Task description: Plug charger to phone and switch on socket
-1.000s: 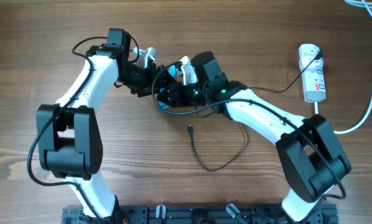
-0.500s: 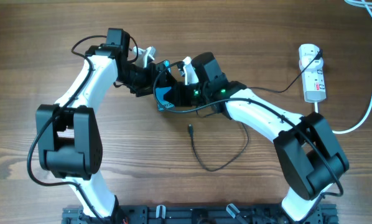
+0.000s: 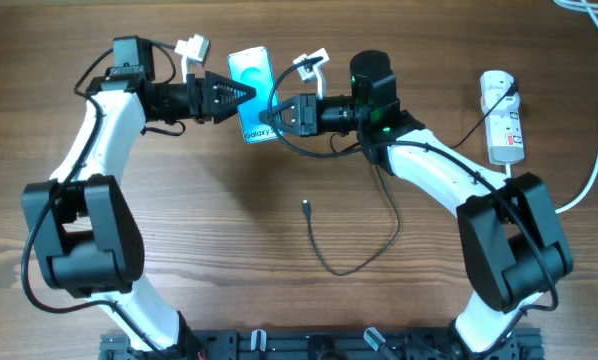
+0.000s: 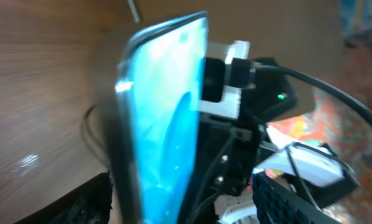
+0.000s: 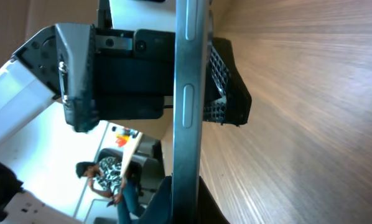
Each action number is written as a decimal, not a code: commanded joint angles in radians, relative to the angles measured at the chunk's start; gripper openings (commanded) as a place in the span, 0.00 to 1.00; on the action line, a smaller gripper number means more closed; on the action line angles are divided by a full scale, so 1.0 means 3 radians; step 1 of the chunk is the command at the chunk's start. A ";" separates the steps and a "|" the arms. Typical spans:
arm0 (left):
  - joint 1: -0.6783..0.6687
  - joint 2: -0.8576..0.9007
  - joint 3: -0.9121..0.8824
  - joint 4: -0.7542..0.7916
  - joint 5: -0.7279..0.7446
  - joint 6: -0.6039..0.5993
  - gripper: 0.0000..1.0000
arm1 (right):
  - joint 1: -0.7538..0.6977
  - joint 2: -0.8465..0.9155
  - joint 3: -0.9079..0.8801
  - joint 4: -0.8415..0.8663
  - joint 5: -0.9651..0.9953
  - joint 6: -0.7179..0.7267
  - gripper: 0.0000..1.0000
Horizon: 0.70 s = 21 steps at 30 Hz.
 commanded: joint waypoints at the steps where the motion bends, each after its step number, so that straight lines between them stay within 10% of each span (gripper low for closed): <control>1: -0.0038 -0.0134 0.0022 -0.0003 0.0287 0.0121 0.72 | 0.0023 -0.0019 0.0055 0.0055 -0.0165 0.0066 0.04; 10: -0.0104 -0.0453 0.0022 0.0275 0.0286 -0.0153 0.46 | 0.0081 -0.0019 0.0055 0.0081 -0.0074 0.0065 0.04; 21: -0.0327 -0.0453 0.0022 0.0223 0.0281 -0.0165 0.43 | 0.0122 -0.0019 0.0055 0.0092 -0.0168 -0.0036 0.04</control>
